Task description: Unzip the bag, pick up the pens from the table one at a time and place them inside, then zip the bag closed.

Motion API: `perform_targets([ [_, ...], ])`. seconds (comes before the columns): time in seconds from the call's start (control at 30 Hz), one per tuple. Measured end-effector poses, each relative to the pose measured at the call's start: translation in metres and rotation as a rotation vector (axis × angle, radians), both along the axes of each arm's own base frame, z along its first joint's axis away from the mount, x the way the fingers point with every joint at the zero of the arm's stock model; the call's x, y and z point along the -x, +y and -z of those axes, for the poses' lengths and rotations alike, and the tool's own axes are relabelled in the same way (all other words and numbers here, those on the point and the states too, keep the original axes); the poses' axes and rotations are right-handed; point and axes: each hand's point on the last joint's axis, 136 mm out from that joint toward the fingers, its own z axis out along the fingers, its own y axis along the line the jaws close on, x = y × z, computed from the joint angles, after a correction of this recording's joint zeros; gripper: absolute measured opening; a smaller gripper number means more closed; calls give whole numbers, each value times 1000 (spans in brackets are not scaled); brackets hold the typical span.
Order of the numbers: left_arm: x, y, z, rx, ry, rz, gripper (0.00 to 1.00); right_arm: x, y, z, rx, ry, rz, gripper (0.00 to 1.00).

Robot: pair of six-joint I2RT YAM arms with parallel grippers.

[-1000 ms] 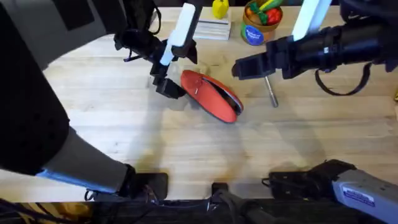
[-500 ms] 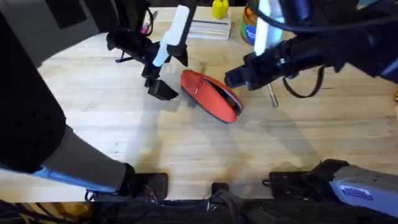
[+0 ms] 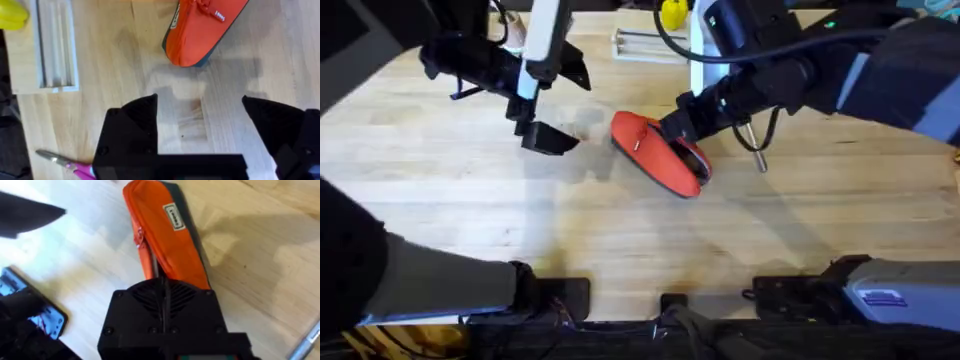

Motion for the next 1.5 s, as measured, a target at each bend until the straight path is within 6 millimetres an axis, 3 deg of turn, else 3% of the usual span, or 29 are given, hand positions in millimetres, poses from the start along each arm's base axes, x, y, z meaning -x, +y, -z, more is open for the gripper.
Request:
perform_targets([
  [0.37, -1, 5, -8, 9, -37, -5, 993, -25, 7, 35, 51, -1, 51, 48],
  [0.43, -1, 5, -8, 9, -38, -5, 993, -23, 9, 37, 56, 1, 44, 258],
  [0.57, -1, 5, -8, 9, -39, -3, 993, -17, 19, 36, 55, -10, 14, 837],
  [0.6, -1, 5, -8, 9, -39, -3, 993, -16, 21, 35, 55, -12, 8, 952],
  [0.63, -1, 5, -8, 9, -39, -3, 993, -16, 21, 36, 59, -15, 6, 985],
  [0.9, -1, 5, -8, 9, -37, -3, 993, -16, 19, 33, 75, -33, 0, 998],
  [1.03, 1, 5, -8, 10, -30, -3, 993, -19, 13, 3, 52, -111, 17, 998],
  [1.13, 2, 5, -8, 10, -25, -3, 994, -23, -8, -36, 48, -216, 70, 997],
  [1.27, 3, 5, -8, 11, -21, -3, 994, -25, -67, -74, 129, -320, 224, 998],
  [1.37, 3, 5, -8, 11, -19, -3, 994, -26, -112, -82, 206, -334, 343, 998],
  [1.5, 3, 5, -8, 11, -19, -3, 994, -35, -155, -70, 260, -277, 463, 998],
])
